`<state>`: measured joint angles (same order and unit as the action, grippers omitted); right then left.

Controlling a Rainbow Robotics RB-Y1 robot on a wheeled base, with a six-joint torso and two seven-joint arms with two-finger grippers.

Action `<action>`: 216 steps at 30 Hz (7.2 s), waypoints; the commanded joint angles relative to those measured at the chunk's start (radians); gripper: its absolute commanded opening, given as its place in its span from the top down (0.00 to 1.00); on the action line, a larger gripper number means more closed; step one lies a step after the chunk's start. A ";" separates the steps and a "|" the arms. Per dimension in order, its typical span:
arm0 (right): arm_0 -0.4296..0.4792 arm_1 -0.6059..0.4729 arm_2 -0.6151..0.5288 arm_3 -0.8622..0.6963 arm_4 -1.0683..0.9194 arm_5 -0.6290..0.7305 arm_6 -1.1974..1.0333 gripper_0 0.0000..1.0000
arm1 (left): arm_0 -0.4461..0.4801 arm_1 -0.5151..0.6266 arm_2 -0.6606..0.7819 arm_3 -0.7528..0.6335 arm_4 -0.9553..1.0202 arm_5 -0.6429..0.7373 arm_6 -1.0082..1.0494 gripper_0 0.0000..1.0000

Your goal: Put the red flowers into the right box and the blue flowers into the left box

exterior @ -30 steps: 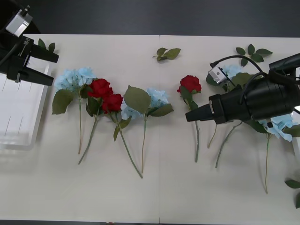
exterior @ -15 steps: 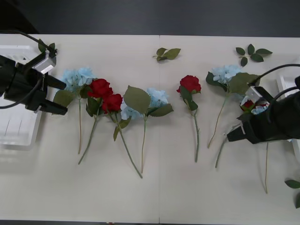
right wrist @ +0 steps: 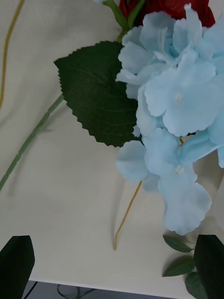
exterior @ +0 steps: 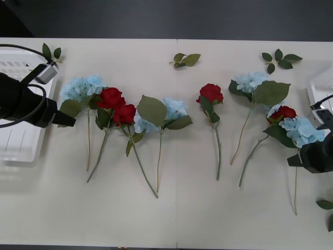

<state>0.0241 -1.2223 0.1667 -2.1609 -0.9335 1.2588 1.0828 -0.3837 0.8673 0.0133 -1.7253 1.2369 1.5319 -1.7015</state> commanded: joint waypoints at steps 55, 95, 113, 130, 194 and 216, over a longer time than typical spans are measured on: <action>-0.122 0.270 0.188 0.481 0.222 -0.326 0.039 0.40 | -0.324 -0.172 -0.478 0.466 -0.490 -0.239 0.453 0.00; -0.174 0.098 0.043 0.392 -0.400 -0.368 0.563 1.00 | -0.300 -0.151 -0.550 0.457 -0.570 -0.299 0.445 1.00; -0.174 0.171 0.014 0.394 -1.180 -0.443 1.117 1.00 | -0.273 0.124 -0.391 0.204 -0.321 -0.239 0.289 1.00; -0.337 0.418 0.074 0.392 -1.358 -0.410 1.411 1.00 | -0.158 0.121 0.059 0.397 -0.356 -0.053 -0.129 1.00; -0.561 0.718 0.306 0.392 -1.315 -0.828 1.425 1.00 | -0.222 -0.034 0.076 0.182 0.418 0.045 -0.593 0.00; -0.561 0.727 0.307 0.392 -1.315 -0.829 1.425 1.00 | -0.290 -0.289 -0.098 0.182 0.556 0.033 -0.613 0.14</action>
<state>-0.5087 -0.5218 0.4833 -1.7490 -2.2470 0.4338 2.4802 -0.6392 0.5827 -0.0936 -1.5277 1.8059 1.5715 -2.3241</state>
